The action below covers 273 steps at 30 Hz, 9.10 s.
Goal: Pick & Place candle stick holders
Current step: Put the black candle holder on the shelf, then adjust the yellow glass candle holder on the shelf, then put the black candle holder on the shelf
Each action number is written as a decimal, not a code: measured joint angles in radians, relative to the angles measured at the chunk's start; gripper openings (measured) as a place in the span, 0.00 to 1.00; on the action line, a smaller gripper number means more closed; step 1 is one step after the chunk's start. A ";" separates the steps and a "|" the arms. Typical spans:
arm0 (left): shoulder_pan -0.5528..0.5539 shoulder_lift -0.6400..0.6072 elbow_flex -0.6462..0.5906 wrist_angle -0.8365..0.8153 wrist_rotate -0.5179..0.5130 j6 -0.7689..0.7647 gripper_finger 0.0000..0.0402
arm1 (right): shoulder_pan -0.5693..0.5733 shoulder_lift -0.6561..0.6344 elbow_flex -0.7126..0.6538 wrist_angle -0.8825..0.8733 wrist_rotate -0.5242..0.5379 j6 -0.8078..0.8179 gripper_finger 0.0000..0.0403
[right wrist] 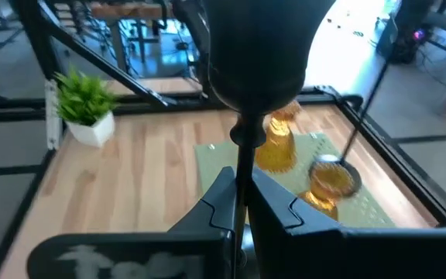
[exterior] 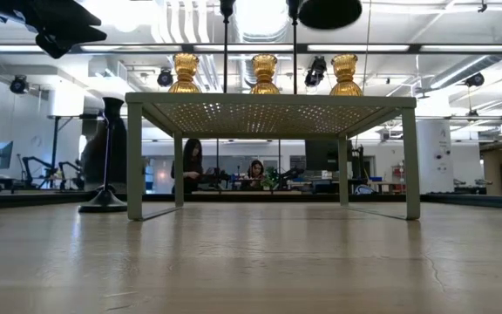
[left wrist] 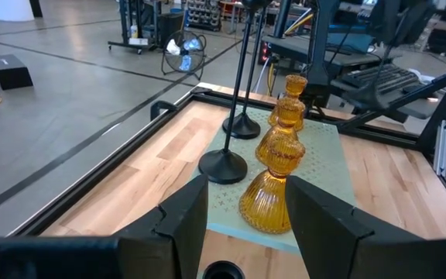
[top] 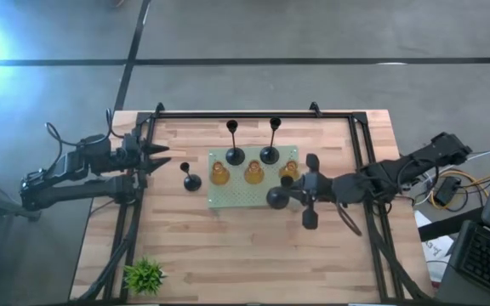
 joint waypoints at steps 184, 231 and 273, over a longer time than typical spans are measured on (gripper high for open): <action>0.000 0.000 0.000 -0.023 0.092 -0.046 0.44 | -0.276 -0.291 -0.246 -0.215 -0.408 0.071 0.36; 0.000 0.002 0.000 -0.104 0.079 -0.043 0.44 | -0.356 -0.185 -0.275 -0.266 -0.137 0.045 0.02; -0.405 0.267 -0.148 -0.143 -0.330 -0.584 0.34 | -0.356 -0.503 -0.313 -0.714 0.119 0.293 0.02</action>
